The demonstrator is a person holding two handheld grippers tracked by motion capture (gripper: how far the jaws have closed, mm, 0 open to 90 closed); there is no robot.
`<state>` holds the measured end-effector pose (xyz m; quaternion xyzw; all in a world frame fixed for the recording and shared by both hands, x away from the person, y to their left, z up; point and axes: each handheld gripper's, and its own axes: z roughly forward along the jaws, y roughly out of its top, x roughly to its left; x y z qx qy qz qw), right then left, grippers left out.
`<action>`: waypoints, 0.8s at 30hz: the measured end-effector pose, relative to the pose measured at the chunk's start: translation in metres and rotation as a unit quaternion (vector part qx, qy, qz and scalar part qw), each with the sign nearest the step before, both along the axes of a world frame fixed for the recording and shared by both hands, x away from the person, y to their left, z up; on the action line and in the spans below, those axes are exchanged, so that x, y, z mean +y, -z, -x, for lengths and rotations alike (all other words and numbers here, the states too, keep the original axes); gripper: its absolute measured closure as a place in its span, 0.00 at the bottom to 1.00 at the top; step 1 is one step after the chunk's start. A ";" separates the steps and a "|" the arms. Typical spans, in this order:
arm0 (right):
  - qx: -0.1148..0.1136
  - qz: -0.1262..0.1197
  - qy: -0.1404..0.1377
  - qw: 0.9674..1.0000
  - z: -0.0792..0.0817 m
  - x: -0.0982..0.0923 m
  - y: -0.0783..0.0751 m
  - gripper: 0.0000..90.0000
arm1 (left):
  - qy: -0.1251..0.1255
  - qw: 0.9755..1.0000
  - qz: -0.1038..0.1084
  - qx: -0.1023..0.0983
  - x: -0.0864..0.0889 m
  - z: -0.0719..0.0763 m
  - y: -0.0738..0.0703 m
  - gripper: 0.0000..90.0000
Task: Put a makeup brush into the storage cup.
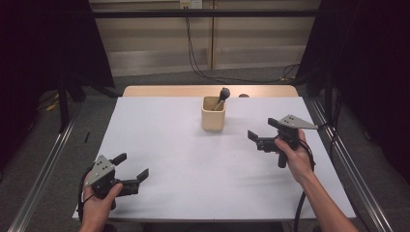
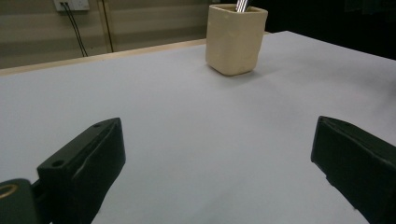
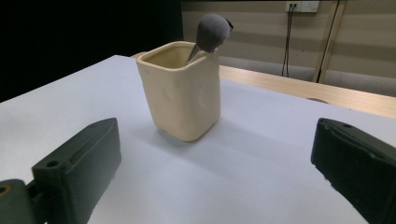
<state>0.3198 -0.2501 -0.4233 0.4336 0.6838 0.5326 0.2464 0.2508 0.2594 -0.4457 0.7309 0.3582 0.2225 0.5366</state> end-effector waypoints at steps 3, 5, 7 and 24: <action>0.003 -0.002 0.004 1.000 0.006 -0.004 0.001 0.01 | -0.001 1.000 0.000 0.000 0.000 0.000 0.000 0.03; 0.002 -0.001 0.005 1.000 0.010 -0.007 0.002 0.01 | -0.001 1.000 0.002 0.000 0.000 0.000 0.000 0.03; 0.002 -0.001 0.006 1.000 0.014 -0.009 0.003 0.01 | 0.000 1.000 0.001 0.000 -0.001 0.000 0.000 0.03; 0.000 0.000 0.025 1.000 0.049 -0.029 0.012 0.01 | -0.002 1.000 0.000 -0.005 -0.002 0.004 -0.001 0.03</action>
